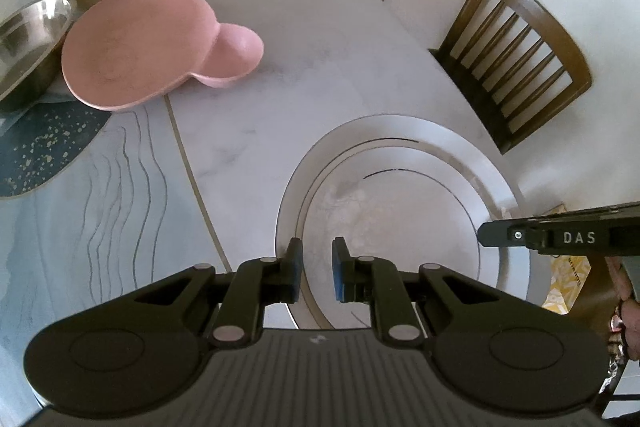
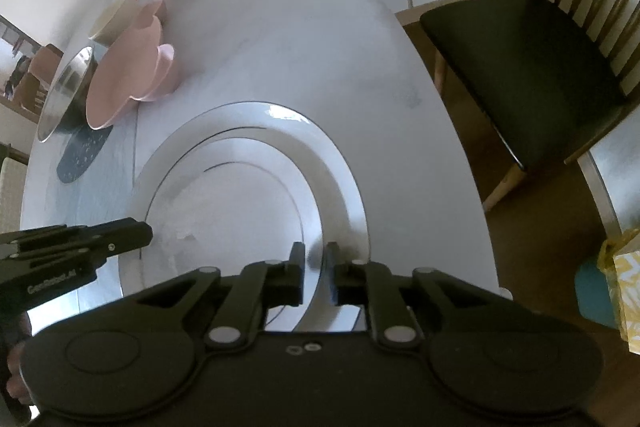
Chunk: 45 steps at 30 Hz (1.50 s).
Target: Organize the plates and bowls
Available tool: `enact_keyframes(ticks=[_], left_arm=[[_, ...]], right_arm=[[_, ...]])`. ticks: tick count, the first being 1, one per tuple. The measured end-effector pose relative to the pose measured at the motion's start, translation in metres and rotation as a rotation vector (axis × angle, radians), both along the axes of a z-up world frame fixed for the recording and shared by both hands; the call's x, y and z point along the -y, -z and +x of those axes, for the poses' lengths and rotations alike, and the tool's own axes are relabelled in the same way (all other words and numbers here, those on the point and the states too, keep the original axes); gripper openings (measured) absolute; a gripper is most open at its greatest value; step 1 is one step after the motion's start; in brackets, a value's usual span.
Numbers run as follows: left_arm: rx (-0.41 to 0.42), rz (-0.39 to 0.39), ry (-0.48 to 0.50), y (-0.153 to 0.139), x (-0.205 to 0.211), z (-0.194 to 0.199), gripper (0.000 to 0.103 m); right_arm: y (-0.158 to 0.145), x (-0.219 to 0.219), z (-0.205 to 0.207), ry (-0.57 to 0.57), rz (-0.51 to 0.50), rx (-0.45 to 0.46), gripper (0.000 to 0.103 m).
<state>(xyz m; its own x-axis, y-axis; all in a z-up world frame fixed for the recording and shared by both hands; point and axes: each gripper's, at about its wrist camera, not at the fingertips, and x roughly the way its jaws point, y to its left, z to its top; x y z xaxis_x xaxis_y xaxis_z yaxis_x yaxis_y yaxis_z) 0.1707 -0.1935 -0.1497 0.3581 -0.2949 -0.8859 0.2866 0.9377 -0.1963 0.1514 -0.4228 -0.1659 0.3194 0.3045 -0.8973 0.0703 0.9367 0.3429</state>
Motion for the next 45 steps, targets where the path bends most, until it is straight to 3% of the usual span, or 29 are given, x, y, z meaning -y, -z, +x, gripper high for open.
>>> enact_keyframes(ticks=[12, 24, 27, 29, 31, 34, 39, 43, 45], left_arm=[[0.109, -0.036, -0.001, -0.039, -0.016, -0.017, 0.015], [0.224, -0.057, -0.049, -0.076, -0.057, -0.031, 0.015], [0.251, -0.055, -0.062, -0.083, -0.069, -0.035, 0.028], [0.271, -0.059, -0.084, -0.088, -0.079, -0.038, 0.053], [0.299, -0.06, -0.109, -0.093, -0.089, -0.04, 0.063], [0.315, -0.059, -0.135, -0.099, -0.105, -0.039, 0.063], [0.344, -0.053, -0.189, -0.106, -0.135, -0.035, 0.073], [0.364, -0.048, -0.225, -0.107, -0.157, -0.027, 0.078], [0.374, -0.035, -0.24, -0.106, -0.165, -0.021, 0.078]], right_arm=[[-0.046, -0.033, -0.01, -0.131, -0.05, 0.143, 0.025], [-0.094, -0.085, -0.015, -0.249, -0.069, 0.303, 0.045], [-0.102, -0.099, -0.016, -0.263, -0.062, 0.33, 0.05], [-0.107, -0.106, -0.016, -0.273, -0.051, 0.345, 0.056], [-0.113, -0.116, -0.014, -0.286, -0.042, 0.362, 0.061], [-0.121, -0.132, -0.01, -0.302, -0.037, 0.394, 0.069], [-0.133, -0.164, 0.0, -0.342, -0.041, 0.452, 0.083], [-0.138, -0.184, 0.008, -0.349, -0.068, 0.491, 0.1], [-0.137, -0.192, 0.017, -0.349, -0.077, 0.498, 0.102]])
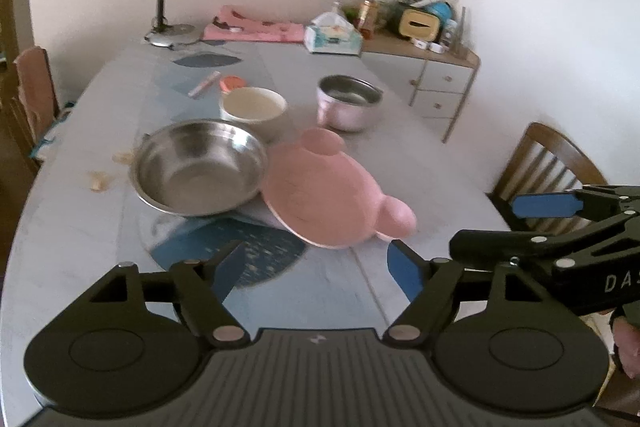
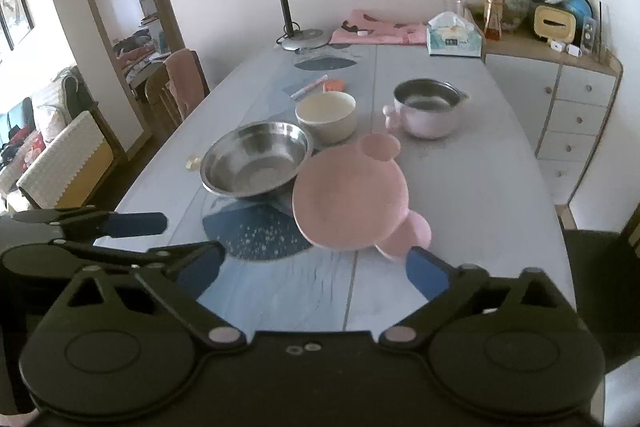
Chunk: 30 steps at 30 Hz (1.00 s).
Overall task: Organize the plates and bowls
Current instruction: 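Reach the right tool to the pink bear-shaped plate and grasp its rim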
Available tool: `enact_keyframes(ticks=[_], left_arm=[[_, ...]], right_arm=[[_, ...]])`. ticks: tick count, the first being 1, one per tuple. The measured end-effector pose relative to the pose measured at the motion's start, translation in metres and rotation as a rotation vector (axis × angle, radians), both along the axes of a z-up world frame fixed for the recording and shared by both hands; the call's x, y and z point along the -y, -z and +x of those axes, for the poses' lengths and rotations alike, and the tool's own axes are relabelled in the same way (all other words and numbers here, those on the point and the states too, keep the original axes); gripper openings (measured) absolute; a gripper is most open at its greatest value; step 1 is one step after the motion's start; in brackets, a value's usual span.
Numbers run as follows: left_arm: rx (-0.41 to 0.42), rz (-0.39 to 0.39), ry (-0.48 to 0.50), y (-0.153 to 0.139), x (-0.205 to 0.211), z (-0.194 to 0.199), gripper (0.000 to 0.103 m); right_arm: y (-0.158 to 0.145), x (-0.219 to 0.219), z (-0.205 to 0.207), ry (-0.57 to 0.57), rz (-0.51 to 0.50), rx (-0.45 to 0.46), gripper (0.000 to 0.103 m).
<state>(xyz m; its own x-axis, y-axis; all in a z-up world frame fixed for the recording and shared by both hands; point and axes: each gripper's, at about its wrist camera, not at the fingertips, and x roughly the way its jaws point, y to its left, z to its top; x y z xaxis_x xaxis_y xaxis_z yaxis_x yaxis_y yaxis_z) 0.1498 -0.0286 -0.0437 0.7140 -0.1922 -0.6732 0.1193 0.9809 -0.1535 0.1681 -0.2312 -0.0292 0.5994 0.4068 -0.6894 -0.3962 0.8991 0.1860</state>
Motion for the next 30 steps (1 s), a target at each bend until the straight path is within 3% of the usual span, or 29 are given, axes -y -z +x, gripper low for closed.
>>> enact_keyframes(ticks=[9, 15, 23, 30], left_arm=[[-0.003, 0.012, -0.037, 0.02, -0.02, 0.041, 0.078], [-0.037, 0.034, -0.035, 0.045, -0.018, 0.068, 0.078], [-0.092, 0.068, -0.039, 0.074, -0.026, 0.089, 0.078], [-0.114, 0.086, -0.001, 0.091, -0.023, 0.102, 0.078]], right_arm=[[0.012, -0.021, 0.049, 0.02, -0.035, -0.027, 0.102], [0.034, -0.021, 0.081, 0.094, -0.077, -0.067, 0.102], [0.077, -0.019, 0.108, 0.176, -0.055, -0.209, 0.096], [0.113, -0.007, 0.123, 0.272, -0.102, -0.295, 0.086]])
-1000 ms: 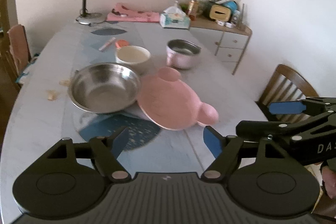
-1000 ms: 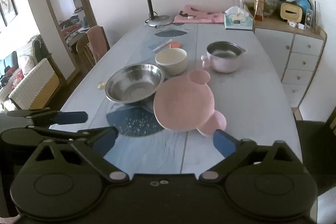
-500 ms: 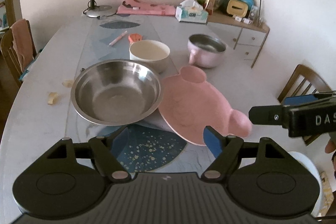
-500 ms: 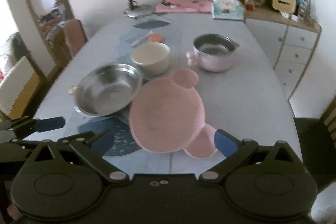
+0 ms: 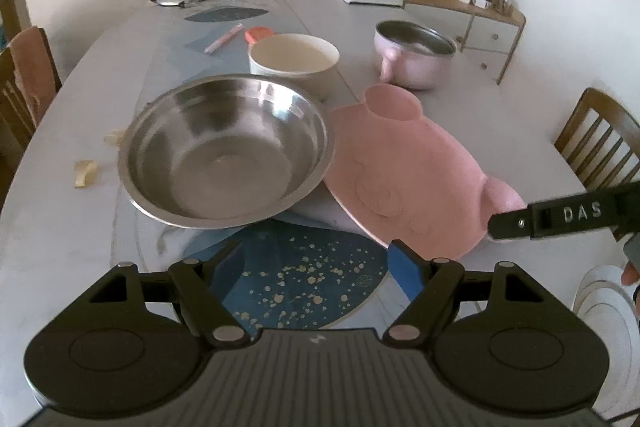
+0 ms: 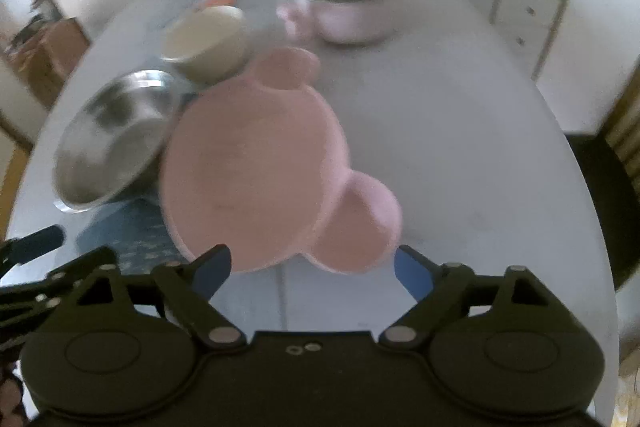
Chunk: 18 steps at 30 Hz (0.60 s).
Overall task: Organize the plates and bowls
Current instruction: 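Reach the right tool to the pink bear-shaped plate and grasp its rim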
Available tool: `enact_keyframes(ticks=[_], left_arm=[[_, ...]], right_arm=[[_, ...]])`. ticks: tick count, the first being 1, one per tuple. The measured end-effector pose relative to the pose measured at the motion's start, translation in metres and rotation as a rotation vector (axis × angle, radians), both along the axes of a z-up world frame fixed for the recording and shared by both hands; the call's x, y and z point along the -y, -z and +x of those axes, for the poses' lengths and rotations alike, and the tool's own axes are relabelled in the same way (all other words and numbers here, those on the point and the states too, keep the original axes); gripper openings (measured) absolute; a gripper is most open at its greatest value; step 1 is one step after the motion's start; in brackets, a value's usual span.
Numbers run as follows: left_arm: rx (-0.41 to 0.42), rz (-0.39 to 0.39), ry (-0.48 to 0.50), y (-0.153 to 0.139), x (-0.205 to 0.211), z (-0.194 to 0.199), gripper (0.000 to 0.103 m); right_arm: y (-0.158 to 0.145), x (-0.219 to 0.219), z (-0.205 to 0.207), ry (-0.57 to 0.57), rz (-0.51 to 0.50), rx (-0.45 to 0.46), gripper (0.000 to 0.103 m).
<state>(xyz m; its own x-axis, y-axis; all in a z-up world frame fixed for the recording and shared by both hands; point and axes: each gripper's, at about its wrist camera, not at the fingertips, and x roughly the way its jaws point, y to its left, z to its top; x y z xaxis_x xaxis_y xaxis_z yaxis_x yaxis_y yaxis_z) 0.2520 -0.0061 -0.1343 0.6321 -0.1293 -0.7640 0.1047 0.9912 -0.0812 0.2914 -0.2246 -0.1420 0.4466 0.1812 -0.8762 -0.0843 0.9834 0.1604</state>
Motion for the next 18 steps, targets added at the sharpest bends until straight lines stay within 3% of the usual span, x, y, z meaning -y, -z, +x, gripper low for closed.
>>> enact_keyframes(ticks=[6, 8, 13, 15, 17, 18], left_arm=[[0.002, 0.025, 0.065, 0.008, 0.019, 0.012, 0.078], [0.003, 0.024, 0.083, 0.008, 0.024, 0.016, 0.078], [0.009, 0.032, 0.126, 0.007, 0.034, 0.029, 0.078], [0.004, 0.031, 0.131, 0.008, 0.035, 0.034, 0.078], [-0.002, 0.03, 0.139, 0.009, 0.037, 0.04, 0.078], [-0.005, 0.031, 0.143, 0.01, 0.038, 0.042, 0.078]], right_arm=[[0.016, 0.026, 0.018, 0.103, -0.03, -0.047, 0.067], [0.021, 0.029, 0.021, 0.109, -0.034, -0.065, 0.048], [0.029, 0.034, 0.024, 0.113, -0.031, -0.102, 0.027], [0.03, 0.037, 0.025, 0.114, -0.006, -0.112, 0.023], [0.03, 0.039, 0.026, 0.109, 0.024, -0.118, 0.011], [0.03, 0.04, 0.026, 0.098, 0.039, -0.122, 0.011]])
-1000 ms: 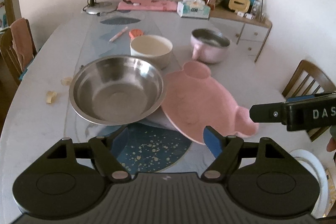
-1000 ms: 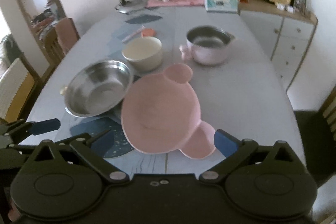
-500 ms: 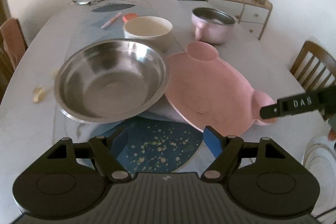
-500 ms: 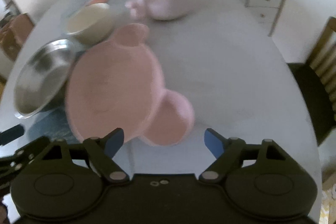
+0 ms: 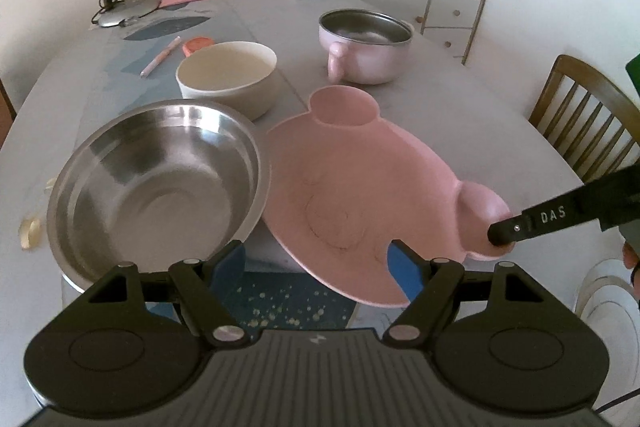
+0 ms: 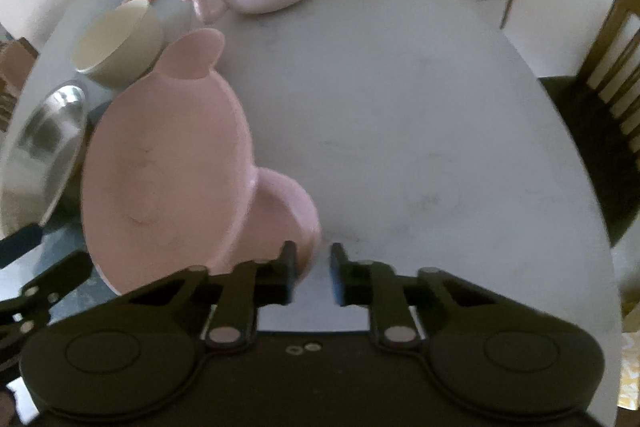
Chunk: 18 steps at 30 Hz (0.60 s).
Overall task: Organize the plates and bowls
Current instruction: 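Reach the right tool to the pink bear-shaped plate and grasp its rim, then lift the pink plate with the right tool and carry it toward the stacked white plates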
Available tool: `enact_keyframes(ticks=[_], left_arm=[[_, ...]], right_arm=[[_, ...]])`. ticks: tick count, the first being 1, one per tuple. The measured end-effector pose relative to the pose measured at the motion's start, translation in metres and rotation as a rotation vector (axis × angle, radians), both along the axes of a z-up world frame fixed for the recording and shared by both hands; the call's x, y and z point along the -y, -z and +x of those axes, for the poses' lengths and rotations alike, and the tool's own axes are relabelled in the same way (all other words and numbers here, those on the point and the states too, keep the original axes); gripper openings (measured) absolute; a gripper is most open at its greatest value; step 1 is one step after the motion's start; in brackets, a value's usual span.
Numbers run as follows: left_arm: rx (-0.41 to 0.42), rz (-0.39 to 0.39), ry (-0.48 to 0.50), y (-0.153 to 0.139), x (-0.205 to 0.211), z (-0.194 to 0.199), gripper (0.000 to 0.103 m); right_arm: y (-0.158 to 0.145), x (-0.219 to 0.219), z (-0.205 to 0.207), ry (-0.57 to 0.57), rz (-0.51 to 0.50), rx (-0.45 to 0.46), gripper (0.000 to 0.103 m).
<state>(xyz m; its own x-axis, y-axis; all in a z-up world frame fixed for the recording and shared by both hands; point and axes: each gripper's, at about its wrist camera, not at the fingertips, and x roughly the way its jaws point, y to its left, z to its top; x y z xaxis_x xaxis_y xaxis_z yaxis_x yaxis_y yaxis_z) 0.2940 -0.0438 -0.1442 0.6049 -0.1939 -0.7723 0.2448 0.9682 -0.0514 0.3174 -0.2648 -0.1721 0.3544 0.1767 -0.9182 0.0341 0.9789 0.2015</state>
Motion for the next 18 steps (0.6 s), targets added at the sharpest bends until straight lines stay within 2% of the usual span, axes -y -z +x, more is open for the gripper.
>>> enact_keyframes(ticks=[4, 14, 16, 18], left_arm=[[-0.005, -0.003, 0.022, 0.001, 0.003, 0.007, 0.078], [-0.019, 0.003, 0.055, 0.003, 0.017, 0.02, 0.077], [-0.024, 0.008, 0.068, 0.005, 0.022, 0.024, 0.077], [-0.025, 0.018, 0.076, 0.006, 0.027, 0.028, 0.077]], right_arm=[[-0.003, 0.003, 0.006, -0.059, -0.053, 0.013, 0.01], [-0.006, 0.051, 0.043, -0.071, -0.156, 0.058, 0.009], [-0.004, 0.059, 0.048, -0.064, -0.182, 0.083, 0.01], [-0.003, 0.07, 0.054, -0.028, -0.164, 0.072, 0.015]])
